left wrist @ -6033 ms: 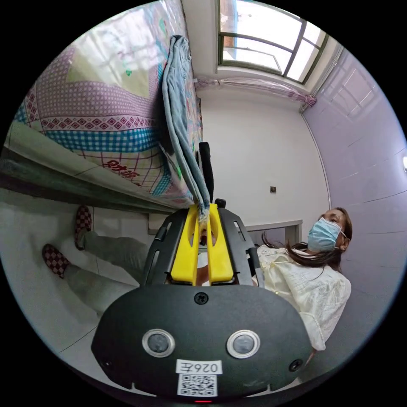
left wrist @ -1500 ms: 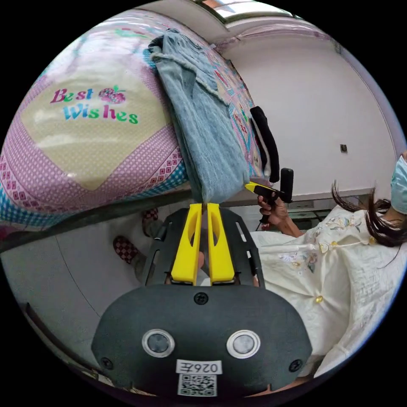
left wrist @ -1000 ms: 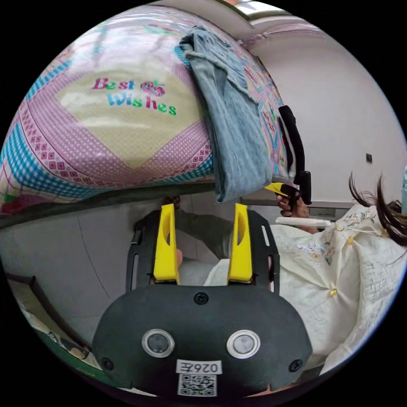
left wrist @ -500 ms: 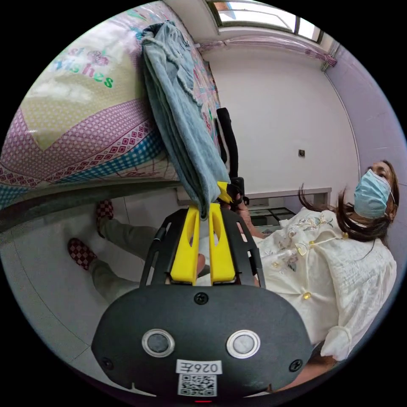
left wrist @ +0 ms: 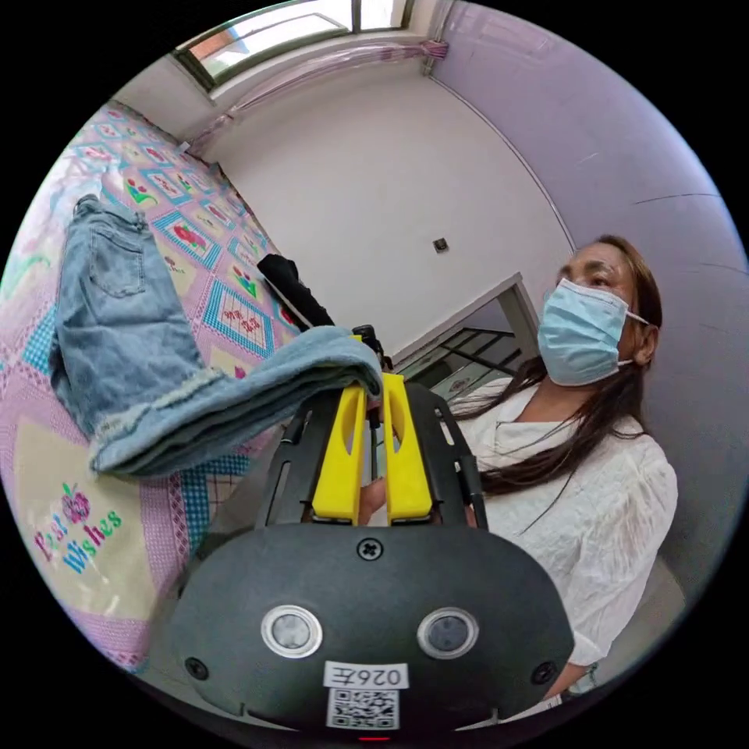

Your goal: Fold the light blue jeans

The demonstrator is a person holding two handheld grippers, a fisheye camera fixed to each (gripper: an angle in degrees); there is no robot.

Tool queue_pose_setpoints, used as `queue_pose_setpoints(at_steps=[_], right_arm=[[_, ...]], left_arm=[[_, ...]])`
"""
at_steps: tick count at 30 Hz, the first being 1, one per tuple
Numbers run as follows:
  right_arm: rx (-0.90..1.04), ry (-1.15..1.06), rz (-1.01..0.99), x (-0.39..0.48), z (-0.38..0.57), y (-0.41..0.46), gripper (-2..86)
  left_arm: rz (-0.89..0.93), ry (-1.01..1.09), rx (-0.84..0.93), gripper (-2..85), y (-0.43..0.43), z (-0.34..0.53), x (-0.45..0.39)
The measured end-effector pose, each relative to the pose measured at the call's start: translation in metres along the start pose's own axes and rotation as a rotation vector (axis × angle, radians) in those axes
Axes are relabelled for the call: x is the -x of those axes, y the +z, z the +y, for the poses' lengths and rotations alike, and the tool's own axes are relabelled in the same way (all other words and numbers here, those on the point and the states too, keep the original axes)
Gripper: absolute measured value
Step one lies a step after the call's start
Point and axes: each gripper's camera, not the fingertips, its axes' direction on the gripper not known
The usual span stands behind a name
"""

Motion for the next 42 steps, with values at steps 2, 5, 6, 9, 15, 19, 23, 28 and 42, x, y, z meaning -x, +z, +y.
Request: queue_pose_setpoints(at_steps=[2, 5, 6, 9, 15, 19, 23, 28, 42], right_arm=[[-0.027, 0.005, 0.027, -0.025, -0.059, 0.01, 0.4], [-0.049, 0.068, 0.094, -0.074, -0.133, 0.029, 0.7], [-0.048, 0.073, 0.117, -0.084, -0.148, 0.035, 0.8], [-0.035, 0.15, 0.21, -0.14, -0.216, 0.066, 2.1], [0.096, 0.269, 0.123, -0.234, -0.289, 0.114, 8.7], [0.122, 0.1, 0.175, -0.21, -0.278, 0.111, 9.8], [0.153, -0.113, 0.527, -0.174, -0.241, 0.121, 10.1], [0.2, -0.174, 0.694, -0.179, -0.222, 0.171, 11.5], [0.264, -0.263, 0.803, -0.175, -0.221, 0.245, 4.4]], left_arm=[[-0.017, -0.004, -0.026, 3.8, -0.013, -0.043, 0.03], [-0.051, -0.085, -0.067, 3.0, -0.033, -0.108, 0.101], [-0.069, -0.118, -0.099, 2.3, -0.042, -0.128, 0.132], [-0.083, -0.221, -0.222, 1.7, -0.065, -0.155, 0.217], [-0.004, -0.441, -0.577, 5.2, -0.109, -0.106, 0.282], [-0.191, -0.367, -0.471, -0.4, -0.108, -0.094, 0.213], [-0.374, -0.278, -0.281, -0.9, -0.056, -0.1, 0.159], [-0.494, -0.248, -0.104, -1.0, 0.011, -0.138, 0.155], [-0.92, -0.226, 0.066, -1.0, 0.064, -0.168, 0.059]])
